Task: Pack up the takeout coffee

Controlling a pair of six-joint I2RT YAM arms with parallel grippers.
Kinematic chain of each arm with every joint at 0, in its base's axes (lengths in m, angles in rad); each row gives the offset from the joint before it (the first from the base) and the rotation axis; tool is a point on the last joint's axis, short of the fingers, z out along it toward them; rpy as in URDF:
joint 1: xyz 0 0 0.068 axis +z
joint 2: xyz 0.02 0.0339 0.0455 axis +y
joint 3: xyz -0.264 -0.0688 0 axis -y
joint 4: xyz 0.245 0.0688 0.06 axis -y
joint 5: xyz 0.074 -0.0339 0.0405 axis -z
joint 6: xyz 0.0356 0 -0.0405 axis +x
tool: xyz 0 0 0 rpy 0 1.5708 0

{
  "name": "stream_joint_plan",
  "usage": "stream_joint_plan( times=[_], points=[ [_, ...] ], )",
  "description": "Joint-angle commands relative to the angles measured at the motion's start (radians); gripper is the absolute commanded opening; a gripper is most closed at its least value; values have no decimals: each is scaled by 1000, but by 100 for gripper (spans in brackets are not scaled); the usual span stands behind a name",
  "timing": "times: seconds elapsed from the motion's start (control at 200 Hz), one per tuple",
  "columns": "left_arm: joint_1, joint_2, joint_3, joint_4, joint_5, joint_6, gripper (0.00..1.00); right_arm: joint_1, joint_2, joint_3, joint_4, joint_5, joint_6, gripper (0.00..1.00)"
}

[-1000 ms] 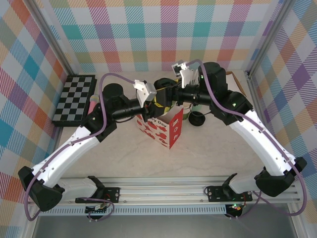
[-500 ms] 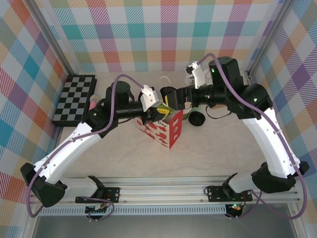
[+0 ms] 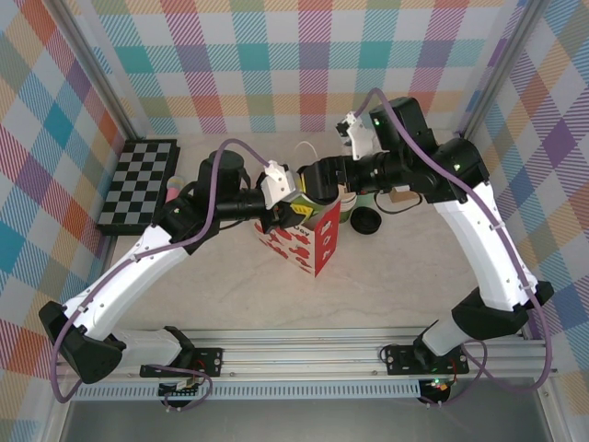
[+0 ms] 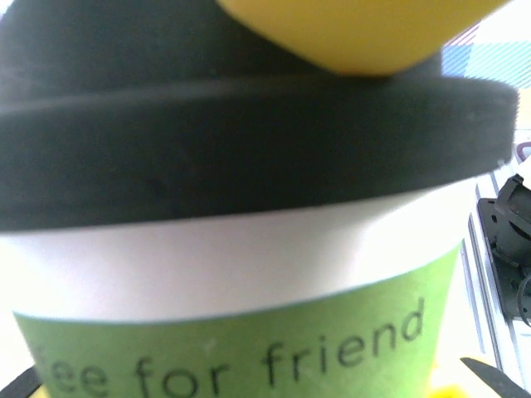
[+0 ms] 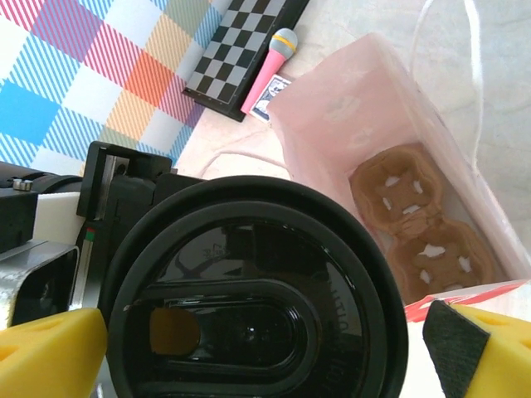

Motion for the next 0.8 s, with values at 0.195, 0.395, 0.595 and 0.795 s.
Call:
stream_joint_plan(
  times=[0.195,0.395,0.595,0.795],
  points=[
    [2,-26,11,104,74,32,41,-10,50,22,30,-252,112,100],
    [2,-31,22,92,97,50,42,-13,53,9,15,-224,120,100],
    [0,-5,64,33,144,55,44,-13,73,-4,28,-231,115,99],
    [1,-13,66,28,139,49,46,-13,75,-15,56,-267,95,75]
  ],
)
